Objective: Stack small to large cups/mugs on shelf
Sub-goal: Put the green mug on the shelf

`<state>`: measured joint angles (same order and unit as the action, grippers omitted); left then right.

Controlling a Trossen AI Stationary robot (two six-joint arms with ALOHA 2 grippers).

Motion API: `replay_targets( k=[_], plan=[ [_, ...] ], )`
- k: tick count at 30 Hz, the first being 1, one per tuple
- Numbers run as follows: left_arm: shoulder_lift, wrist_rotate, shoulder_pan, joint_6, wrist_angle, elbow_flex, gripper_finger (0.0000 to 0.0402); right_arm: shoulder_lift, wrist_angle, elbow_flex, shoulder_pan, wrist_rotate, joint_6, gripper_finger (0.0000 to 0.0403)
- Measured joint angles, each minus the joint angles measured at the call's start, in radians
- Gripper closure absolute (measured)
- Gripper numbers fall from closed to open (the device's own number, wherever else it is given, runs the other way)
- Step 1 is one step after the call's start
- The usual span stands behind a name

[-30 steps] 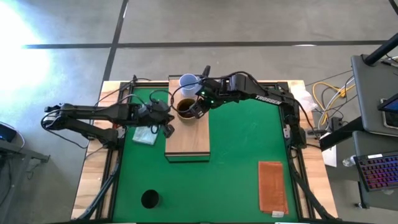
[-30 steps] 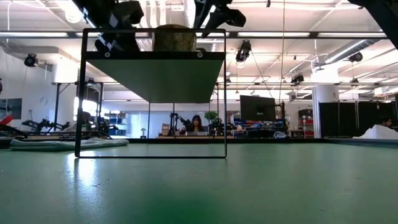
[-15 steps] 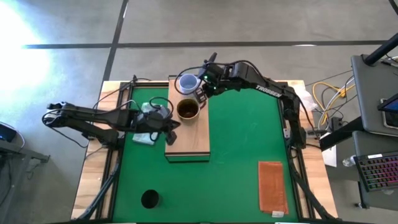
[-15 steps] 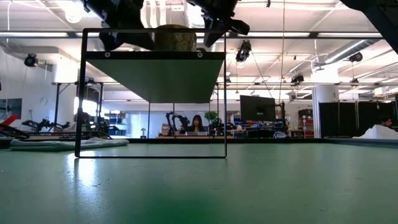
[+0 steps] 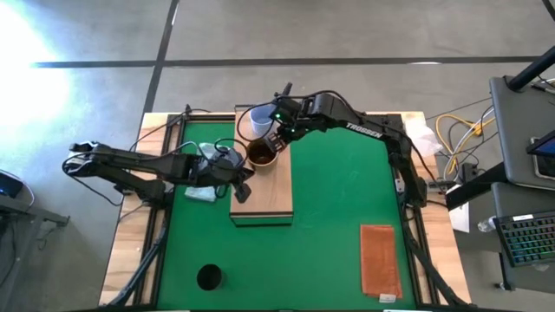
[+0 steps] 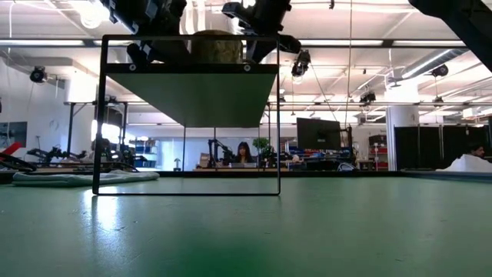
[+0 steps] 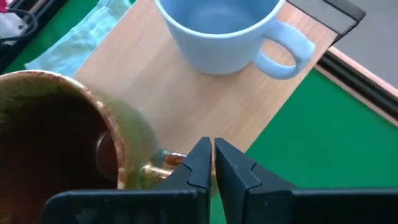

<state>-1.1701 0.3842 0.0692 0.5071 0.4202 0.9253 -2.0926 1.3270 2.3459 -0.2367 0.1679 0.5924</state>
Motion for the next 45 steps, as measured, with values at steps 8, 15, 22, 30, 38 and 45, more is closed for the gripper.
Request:
replay_targets(
  k=[8, 15, 22, 30, 38, 45],
  plan=[
    [0.003, 0.060, -0.023, -0.042, 0.009, 0.000, 0.0401, -0.001, -0.001, 0.000, 0.012, -0.054, -0.017, 0.0390],
    [0.003, 0.062, -0.051, -0.044, 0.008, 0.000, 0.0401, -0.003, -0.010, 0.000, 0.021, -0.060, -0.018, 0.0390],
    [0.008, 0.059, -0.050, -0.046, 0.018, 0.000, 0.0402, -0.003, -0.049, -0.001, 0.020, -0.059, -0.021, 0.0390],
    [0.049, 0.084, -0.050, -0.044, 0.084, 0.000, 0.0402, -0.003, -0.086, -0.002, 0.020, -0.074, -0.020, 0.0390],
    [0.091, 0.150, -0.053, -0.051, 0.121, 0.002, 0.0402, -0.003, -0.091, -0.019, 0.023, -0.083, -0.017, 0.0390],
    [0.107, 0.151, -0.062, -0.048, 0.196, 0.002, 0.0402, 0.000, -0.106, -0.032, 0.022, -0.009, -0.026, 0.0390]
  ],
)
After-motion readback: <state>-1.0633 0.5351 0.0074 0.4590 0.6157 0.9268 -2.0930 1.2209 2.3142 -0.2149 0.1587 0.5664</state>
